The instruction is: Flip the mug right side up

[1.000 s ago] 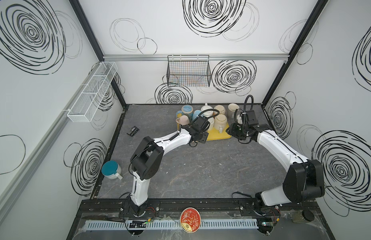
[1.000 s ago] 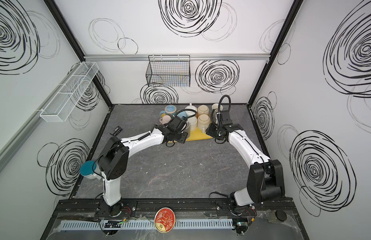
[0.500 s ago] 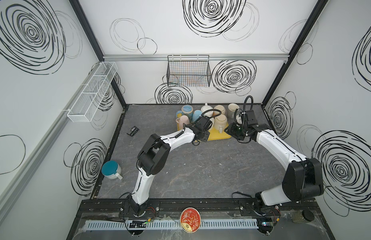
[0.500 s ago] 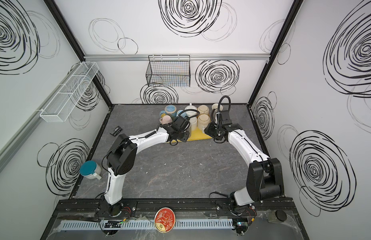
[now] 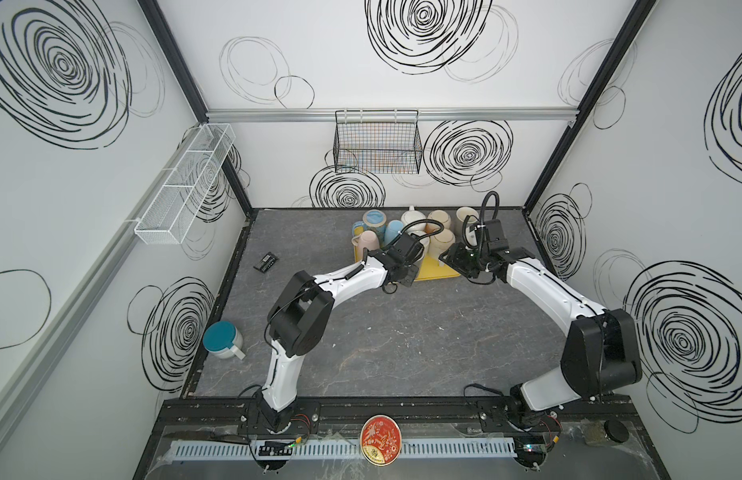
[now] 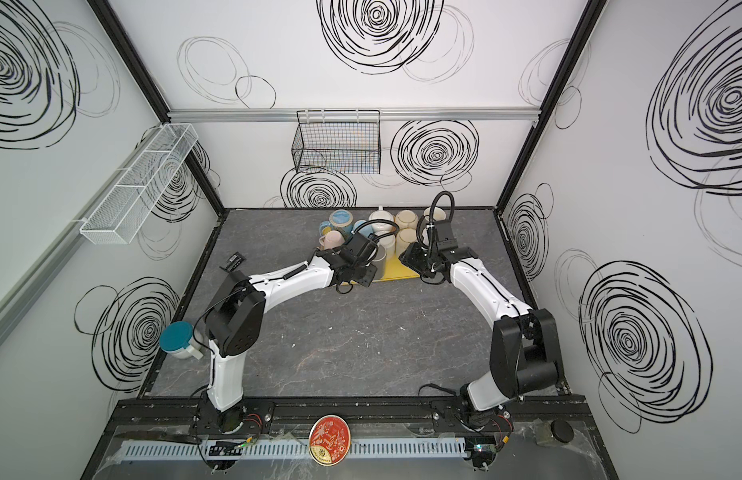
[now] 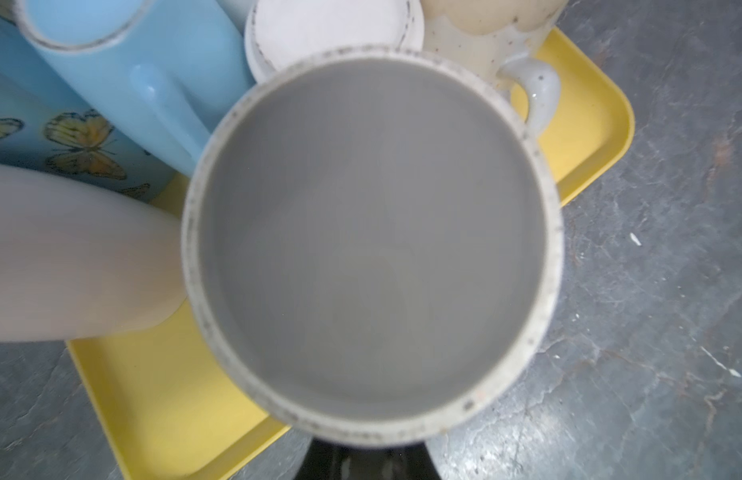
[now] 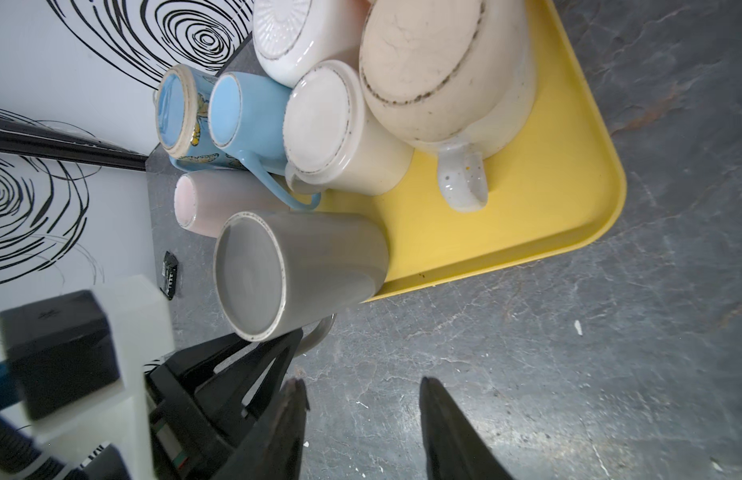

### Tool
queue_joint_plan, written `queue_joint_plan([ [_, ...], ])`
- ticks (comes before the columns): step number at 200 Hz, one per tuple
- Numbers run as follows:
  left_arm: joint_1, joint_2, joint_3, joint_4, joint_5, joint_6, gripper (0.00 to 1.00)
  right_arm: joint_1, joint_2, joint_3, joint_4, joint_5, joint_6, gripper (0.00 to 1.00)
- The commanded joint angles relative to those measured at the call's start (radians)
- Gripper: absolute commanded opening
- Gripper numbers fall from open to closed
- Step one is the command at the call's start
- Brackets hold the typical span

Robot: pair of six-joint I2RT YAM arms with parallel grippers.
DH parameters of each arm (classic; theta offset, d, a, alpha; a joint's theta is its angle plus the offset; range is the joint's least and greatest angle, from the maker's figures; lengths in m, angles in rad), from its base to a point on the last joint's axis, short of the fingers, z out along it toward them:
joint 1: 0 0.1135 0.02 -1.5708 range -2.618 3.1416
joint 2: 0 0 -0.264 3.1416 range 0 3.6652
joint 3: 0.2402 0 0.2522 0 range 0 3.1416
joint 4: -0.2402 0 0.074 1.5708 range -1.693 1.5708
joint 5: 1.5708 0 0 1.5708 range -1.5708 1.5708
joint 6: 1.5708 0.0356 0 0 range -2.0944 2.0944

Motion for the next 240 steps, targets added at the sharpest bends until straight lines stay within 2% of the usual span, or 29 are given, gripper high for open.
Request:
queue_joint_plan([
  [1,0.020,-0.164,-0.041,0.135,0.032,-0.039,0.00,0.012,-0.003,0.023,0.055,-0.031,0.042,0.49],
  [36,0.090,-0.347,-0.173,0.252,0.148,-0.145,0.00,0.013,-0.001,0.049,0.125,-0.063,0.086,0.48],
  [63,0.170,-0.503,-0.285,0.336,0.218,-0.244,0.00,0.021,0.052,0.141,0.164,-0.126,0.120,0.47],
  [86,0.254,-0.627,-0.405,0.474,0.331,-0.346,0.00,0.052,0.088,0.234,0.184,-0.151,0.116,0.47],
  [114,0.348,-0.727,-0.510,0.643,0.437,-0.485,0.00,0.097,0.075,0.245,0.303,-0.208,0.122,0.47],
  [157,0.440,-0.792,-0.595,0.930,0.527,-0.716,0.00,0.151,0.054,0.170,0.547,-0.315,0.134,0.41],
  [209,0.474,-0.777,-0.617,1.211,0.591,-0.913,0.00,0.223,0.145,0.305,0.614,-0.456,0.152,0.47],
  [240,0.476,-0.753,-0.617,1.292,0.605,-0.990,0.00,0.246,0.194,0.358,0.664,-0.498,0.206,0.47],
])
